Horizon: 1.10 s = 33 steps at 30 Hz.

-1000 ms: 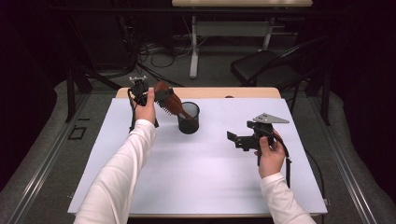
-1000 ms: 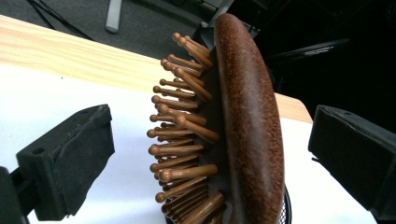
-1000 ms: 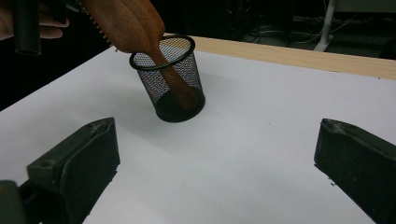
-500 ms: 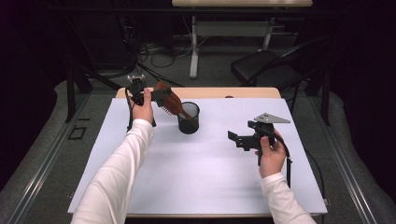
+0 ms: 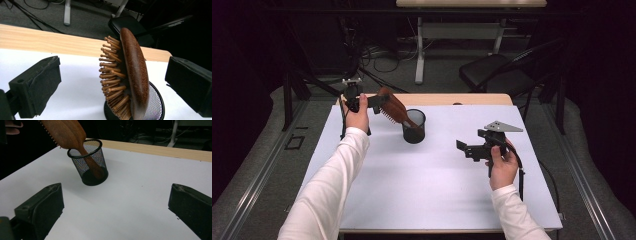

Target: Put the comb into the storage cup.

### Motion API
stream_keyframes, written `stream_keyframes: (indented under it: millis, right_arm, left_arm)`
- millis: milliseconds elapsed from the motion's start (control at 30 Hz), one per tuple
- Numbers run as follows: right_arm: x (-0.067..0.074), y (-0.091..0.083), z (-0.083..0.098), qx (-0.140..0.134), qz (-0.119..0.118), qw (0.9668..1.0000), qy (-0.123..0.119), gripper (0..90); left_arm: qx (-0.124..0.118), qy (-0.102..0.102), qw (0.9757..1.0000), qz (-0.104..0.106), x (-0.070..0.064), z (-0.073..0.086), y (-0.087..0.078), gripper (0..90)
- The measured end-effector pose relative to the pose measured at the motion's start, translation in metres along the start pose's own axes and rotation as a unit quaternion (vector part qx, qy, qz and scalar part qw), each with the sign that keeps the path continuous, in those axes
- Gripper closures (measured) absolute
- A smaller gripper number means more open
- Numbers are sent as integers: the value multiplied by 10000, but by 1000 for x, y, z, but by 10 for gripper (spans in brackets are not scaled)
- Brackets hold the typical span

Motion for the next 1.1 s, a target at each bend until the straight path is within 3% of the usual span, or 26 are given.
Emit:
stream_keyframes:
  millis: [233, 500, 800, 1100]
  right_arm:
    - [-1, -1, 0, -9, 9, 10000, -4, 0]
    - [-2, -2, 0, -16, 5, 10000, 24, 0]
    - [-4, -3, -1, -44, -12, 10000, 41, 0]
    - [-3, -5, -3, -92, -31, 9999, 57, 0]
  left_arm:
    - [36, 125, 9999, 23, 2, -1, -10, 4]
    - [-30, 117, 9999, 72, 2, -3, -18, 4]
    - [127, 723, 9973, -6, -8, -5, -29, 4]
    - [168, 1074, 9941, -13, -16, -5, -38, 4]
Point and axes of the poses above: each handheld gripper's, and its own axes: y roughly forward along the jaws, z roughly out of its underside, x roughly to its left, the point moved 2 cm from there along y, roughly forward along the jaws, and after that the axes turned 8 degrees about x, right-handed, at the moved point
